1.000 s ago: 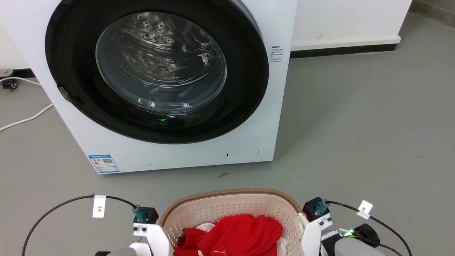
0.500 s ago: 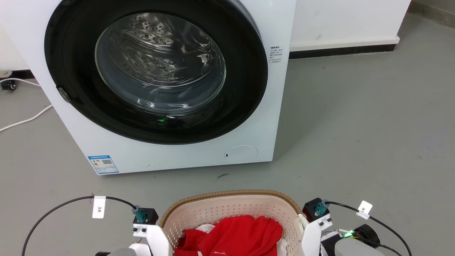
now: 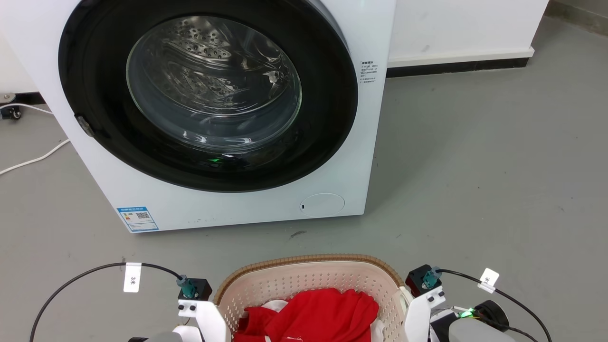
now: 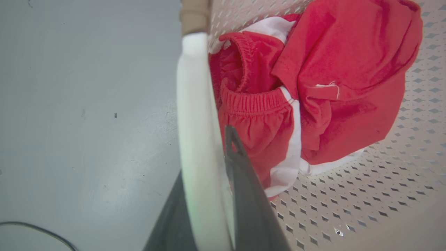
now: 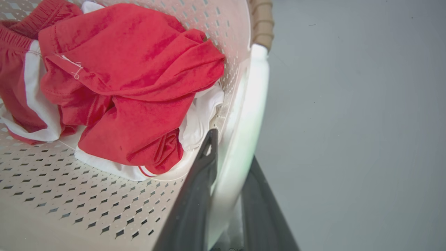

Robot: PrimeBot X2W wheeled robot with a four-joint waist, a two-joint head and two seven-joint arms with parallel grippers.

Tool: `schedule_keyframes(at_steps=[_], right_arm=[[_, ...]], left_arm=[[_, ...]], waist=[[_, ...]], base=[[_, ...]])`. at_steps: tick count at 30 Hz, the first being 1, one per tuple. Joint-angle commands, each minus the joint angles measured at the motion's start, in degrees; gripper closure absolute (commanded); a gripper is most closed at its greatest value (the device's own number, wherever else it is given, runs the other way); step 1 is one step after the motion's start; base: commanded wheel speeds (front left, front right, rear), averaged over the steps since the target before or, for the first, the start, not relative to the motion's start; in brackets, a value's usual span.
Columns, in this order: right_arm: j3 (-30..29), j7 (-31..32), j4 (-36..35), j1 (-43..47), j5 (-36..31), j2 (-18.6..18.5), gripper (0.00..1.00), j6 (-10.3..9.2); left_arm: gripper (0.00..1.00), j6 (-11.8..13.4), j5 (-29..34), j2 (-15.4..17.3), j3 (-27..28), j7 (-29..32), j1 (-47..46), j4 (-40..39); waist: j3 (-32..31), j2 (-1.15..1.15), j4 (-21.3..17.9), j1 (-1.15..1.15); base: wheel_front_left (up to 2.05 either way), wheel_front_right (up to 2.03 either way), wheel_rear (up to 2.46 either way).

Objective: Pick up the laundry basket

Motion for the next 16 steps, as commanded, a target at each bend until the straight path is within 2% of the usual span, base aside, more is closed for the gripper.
schedule_keyframes(at_steps=[1, 16], right_arm=[[0.27, -0.09, 0.09, -0.69, -0.13, -0.46, 1.00, -0.01], [0.48, 0.06, 0.09, -0.55, 0.31, -0.66, 1.00, -0.01]], left_arm=[[1.00, -0.79, -0.04, -0.14, -0.33, -0.25, -0.84, -0.27], [1.00, -0.78, -0.41, -0.16, -0.64, -0.52, -1.00, -0.30]], waist=[[0.01, 0.00, 0.01, 0.00], [0.07, 0.00, 0.08, 0.00]], base=[[0.00, 0.00, 0.00], [0.00, 0.00, 0.00]])
